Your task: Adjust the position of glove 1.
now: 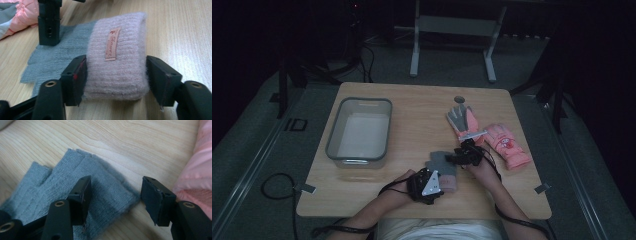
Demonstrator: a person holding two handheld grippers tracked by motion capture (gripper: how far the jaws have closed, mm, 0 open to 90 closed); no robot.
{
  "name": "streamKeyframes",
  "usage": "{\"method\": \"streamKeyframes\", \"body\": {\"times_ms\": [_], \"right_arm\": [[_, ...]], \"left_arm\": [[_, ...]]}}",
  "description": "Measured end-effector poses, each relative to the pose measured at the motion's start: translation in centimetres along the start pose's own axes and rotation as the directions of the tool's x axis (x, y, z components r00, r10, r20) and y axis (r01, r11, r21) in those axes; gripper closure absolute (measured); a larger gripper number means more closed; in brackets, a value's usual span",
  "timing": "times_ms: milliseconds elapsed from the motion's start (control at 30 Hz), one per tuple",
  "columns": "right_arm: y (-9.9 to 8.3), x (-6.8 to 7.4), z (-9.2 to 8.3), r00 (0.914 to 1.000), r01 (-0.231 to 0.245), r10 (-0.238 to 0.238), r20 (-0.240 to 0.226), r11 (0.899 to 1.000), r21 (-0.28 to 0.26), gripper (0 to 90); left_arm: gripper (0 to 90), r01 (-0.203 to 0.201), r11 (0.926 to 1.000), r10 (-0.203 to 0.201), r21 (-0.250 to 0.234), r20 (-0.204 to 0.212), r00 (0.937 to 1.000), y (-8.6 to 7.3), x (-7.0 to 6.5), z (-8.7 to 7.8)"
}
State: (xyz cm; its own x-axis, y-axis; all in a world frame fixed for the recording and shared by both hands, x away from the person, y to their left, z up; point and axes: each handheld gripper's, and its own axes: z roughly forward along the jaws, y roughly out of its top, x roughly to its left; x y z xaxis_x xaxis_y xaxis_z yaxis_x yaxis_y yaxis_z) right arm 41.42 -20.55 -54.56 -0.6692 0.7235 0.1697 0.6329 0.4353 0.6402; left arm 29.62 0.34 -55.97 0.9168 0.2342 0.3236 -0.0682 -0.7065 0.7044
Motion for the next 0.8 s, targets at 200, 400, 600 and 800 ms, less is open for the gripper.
{"method": "streamKeyframes", "body": {"times_ms": [200,400,600,800], "right_arm": [[-0.3,0.2,0.0,0.9994,-0.007,0.006,-0.035,1.0,-0.014,57.7],[-0.5,0.2,0.0,0.9938,-0.045,0.045,-0.102,0.999,0.0,71.2],[-0.2,0.8,-0.8,0.9925,0.009,-0.015,-0.121,0.999,-0.047,76.1],[1.0,1.4,-2.3,0.9894,0.037,-0.049,-0.137,0.995,-0.09,76.2]], "left_arm": [[47.4,-0.018,0.9998,0.018,0.005,-0.006,0.9998,0.3,0.0,0.0],[63.7,0.029,0.9994,-0.029,0.018,0.026,0.9992,0.8,0.7,-0.4],[68.8,0.068,0.9968,-0.07,0.043,0.06,0.9957,1.4,1.6,-0.9],[69.1,0.094,0.9953,-0.096,0.026,0.075,0.9926,1.9,2.5,-2.4]]}}
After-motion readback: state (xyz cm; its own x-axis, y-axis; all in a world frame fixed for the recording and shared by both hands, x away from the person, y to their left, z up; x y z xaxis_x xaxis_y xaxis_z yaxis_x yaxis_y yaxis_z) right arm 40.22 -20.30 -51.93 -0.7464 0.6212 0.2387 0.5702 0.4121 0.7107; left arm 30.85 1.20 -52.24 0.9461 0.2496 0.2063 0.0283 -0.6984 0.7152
